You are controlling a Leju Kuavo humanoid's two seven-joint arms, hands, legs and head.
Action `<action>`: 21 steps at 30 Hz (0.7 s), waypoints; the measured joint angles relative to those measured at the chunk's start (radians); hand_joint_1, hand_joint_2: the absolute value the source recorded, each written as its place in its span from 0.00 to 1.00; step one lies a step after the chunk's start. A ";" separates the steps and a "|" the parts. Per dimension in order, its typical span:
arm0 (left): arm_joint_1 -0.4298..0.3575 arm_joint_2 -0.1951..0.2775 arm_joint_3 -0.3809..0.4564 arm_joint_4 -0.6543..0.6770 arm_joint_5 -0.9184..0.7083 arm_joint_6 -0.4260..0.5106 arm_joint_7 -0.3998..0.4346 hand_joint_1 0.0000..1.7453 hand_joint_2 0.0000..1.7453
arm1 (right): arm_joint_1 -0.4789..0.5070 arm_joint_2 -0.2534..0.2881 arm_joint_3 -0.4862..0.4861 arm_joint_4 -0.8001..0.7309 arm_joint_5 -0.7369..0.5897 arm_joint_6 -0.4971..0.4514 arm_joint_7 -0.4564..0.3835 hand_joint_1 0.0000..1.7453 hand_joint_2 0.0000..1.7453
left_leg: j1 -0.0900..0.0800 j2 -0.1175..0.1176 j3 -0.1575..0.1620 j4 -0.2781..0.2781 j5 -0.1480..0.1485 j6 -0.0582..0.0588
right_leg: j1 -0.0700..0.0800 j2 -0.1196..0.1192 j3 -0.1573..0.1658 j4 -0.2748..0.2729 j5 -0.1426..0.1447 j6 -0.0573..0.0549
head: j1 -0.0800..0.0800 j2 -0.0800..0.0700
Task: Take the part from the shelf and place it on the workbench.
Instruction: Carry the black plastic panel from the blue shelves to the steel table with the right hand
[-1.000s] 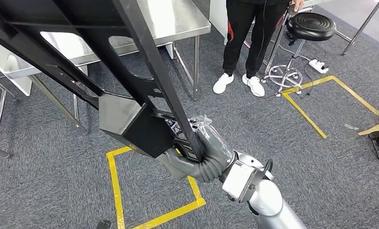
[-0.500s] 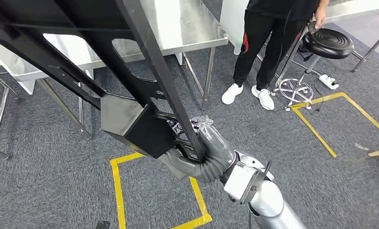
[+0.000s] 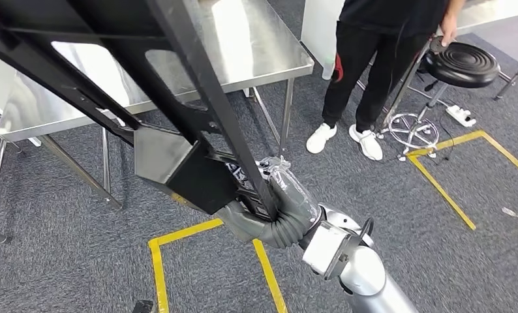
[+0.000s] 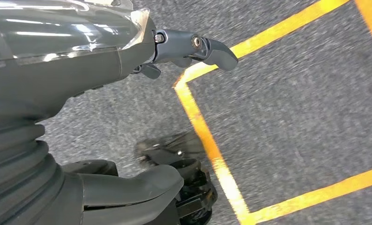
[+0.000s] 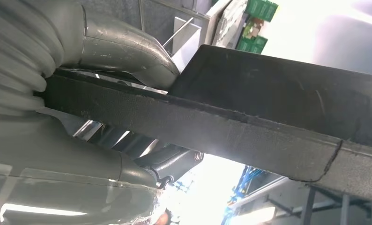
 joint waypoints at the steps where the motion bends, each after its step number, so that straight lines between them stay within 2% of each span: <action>1: 0.000 0.000 0.000 0.000 0.000 0.001 0.000 0.00 1.00 | 0.000 0.000 0.001 0.000 0.000 0.000 0.000 1.00 1.00 | -0.001 0.020 0.004 -0.052 0.069 0.004 | 0.001 -0.007 0.017 0.001 -0.014 0.005 | 0.000 0.000; 2: -0.001 -0.001 0.000 0.000 0.001 0.002 0.001 0.00 1.00 | 0.000 0.000 0.002 0.001 0.000 0.000 0.000 1.00 1.00 | -0.003 0.039 0.009 -0.089 0.126 0.010 | 0.005 -0.014 0.030 0.001 -0.027 0.011 | 0.000 0.000; 3: -0.001 -0.001 0.000 0.000 0.001 0.002 0.002 0.00 1.00 | -0.001 0.000 0.003 0.002 0.000 0.001 0.000 1.00 1.00 | -0.006 0.050 0.013 -0.107 0.163 0.016 | 0.008 -0.022 0.036 0.000 -0.038 0.018 | 0.000 0.000; 4: -0.002 -0.002 0.000 0.001 0.002 0.003 0.002 0.00 1.00 | -0.001 0.000 0.004 0.002 0.001 0.001 0.000 1.00 1.00 | -0.010 0.048 0.014 -0.107 0.171 0.022 | 0.010 -0.030 0.044 -0.001 -0.046 0.025 | 0.001 0.000; 6: -0.004 -0.002 0.000 0.000 0.002 0.005 0.003 0.00 1.00 | -0.005 0.002 0.005 0.002 0.001 0.001 -0.001 1.00 1.00 | -0.012 0.023 0.025 -0.113 0.174 0.034 | 0.010 -0.046 0.056 -0.007 -0.059 0.040 | 0.001 0.000; 7: -0.004 -0.002 0.001 0.000 0.002 0.006 0.002 0.00 1.00 | -0.007 0.002 0.005 0.001 0.000 0.001 -0.001 1.00 1.00 | -0.011 0.011 0.031 -0.119 0.174 0.041 | 0.009 -0.042 0.056 0.005 -0.069 0.043 | 0.002 0.000; 8: -0.005 -0.002 0.001 0.000 0.002 0.007 0.002 0.00 1.00 | -0.008 0.003 0.005 0.000 0.000 0.001 -0.002 1.00 1.00 | -0.009 0.000 0.037 -0.126 0.175 0.048 | 0.008 -0.031 0.044 0.036 -0.086 0.043 | 0.003 0.000; 9: -0.006 -0.002 0.001 0.000 0.003 0.007 0.002 0.00 1.00 | -0.008 0.002 0.005 0.000 0.000 0.001 -0.002 1.00 1.00 | -0.007 -0.011 0.041 -0.129 0.174 0.054 | 0.007 -0.014 0.013 0.091 -0.107 0.040 | 0.004 0.000; 11: -0.006 -0.002 0.001 0.000 0.003 0.007 0.001 0.00 1.00 | -0.004 0.000 0.005 0.001 0.000 0.001 -0.002 1.00 1.00 | -0.008 -0.037 0.042 -0.130 0.170 0.062 | 0.007 0.007 -0.077 0.231 -0.147 0.036 | 0.006 0.000; 12: -0.005 -0.002 0.001 0.000 0.003 0.007 0.001 0.00 1.00 | -0.002 -0.002 0.005 0.002 0.000 0.001 -0.002 1.00 1.00 | -0.008 -0.050 0.043 -0.130 0.167 0.064 | 0.007 0.010 -0.114 0.274 -0.151 0.040 | 0.006 0.000; 13: -0.005 -0.002 0.001 0.000 0.004 0.007 0.002 0.00 1.00 | 0.000 -0.003 0.005 0.002 0.000 0.001 -0.002 1.00 1.00 | -0.009 -0.065 0.045 -0.130 0.165 0.064 | 0.007 0.012 -0.132 0.278 -0.136 0.048 | 0.006 0.000; 14: -0.004 -0.002 0.001 0.000 0.005 0.007 0.002 0.00 1.00 | 0.000 -0.003 0.005 0.003 0.000 0.001 -0.002 1.00 1.00 | -0.009 -0.079 0.049 -0.130 0.163 0.062 | 0.007 0.015 -0.129 0.241 -0.106 0.058 | 0.006 0.000; 15: -0.004 -0.003 0.001 0.000 0.007 0.007 0.002 0.00 1.00 | 0.000 -0.004 0.005 0.003 0.000 0.001 -0.002 1.00 1.00 | -0.009 -0.093 0.053 -0.130 0.161 0.060 | 0.006 0.025 -0.108 0.172 -0.064 0.067 | 0.006 0.000; 16: -0.004 -0.003 0.002 0.000 0.008 0.008 0.002 0.00 1.00 | 0.000 -0.004 0.005 0.003 0.000 0.001 -0.002 1.00 1.00 | -0.010 -0.106 0.057 -0.129 0.158 0.056 | 0.006 0.041 -0.085 0.103 -0.027 0.071 | 0.006 0.000; 17: -0.004 -0.003 0.002 0.000 0.010 0.010 0.002 0.00 1.00 | 0.000 -0.004 0.005 0.003 0.000 0.001 -0.002 1.00 1.00 | -0.012 -0.117 0.060 -0.129 0.155 0.052 | 0.006 0.053 -0.065 0.049 0.000 0.067 | 0.006 0.000; 18: -0.004 -0.003 0.002 0.000 0.010 0.012 0.002 0.00 1.00 | -0.001 -0.003 0.005 0.003 0.001 0.001 -0.002 1.00 1.00 | -0.013 -0.126 0.060 -0.129 0.153 0.047 | 0.007 0.063 -0.051 0.017 0.015 0.058 | 0.006 0.000; 20: -0.001 -0.003 0.002 0.000 0.011 0.015 0.002 0.00 1.00 | -0.004 -0.001 0.005 0.003 0.001 0.001 -0.002 1.00 1.00 | -0.013 -0.137 0.059 -0.132 0.153 0.036 | 0.010 0.059 -0.044 0.008 0.021 0.035 | 0.006 0.000; 21: 0.001 -0.003 0.001 0.001 0.011 0.016 0.002 0.00 1.00 | -0.005 0.001 0.006 0.003 0.001 0.001 -0.002 1.00 1.00 | -0.012 -0.132 0.058 -0.132 0.153 0.032 | 0.008 0.055 -0.040 0.006 0.024 0.028 | 0.006 0.000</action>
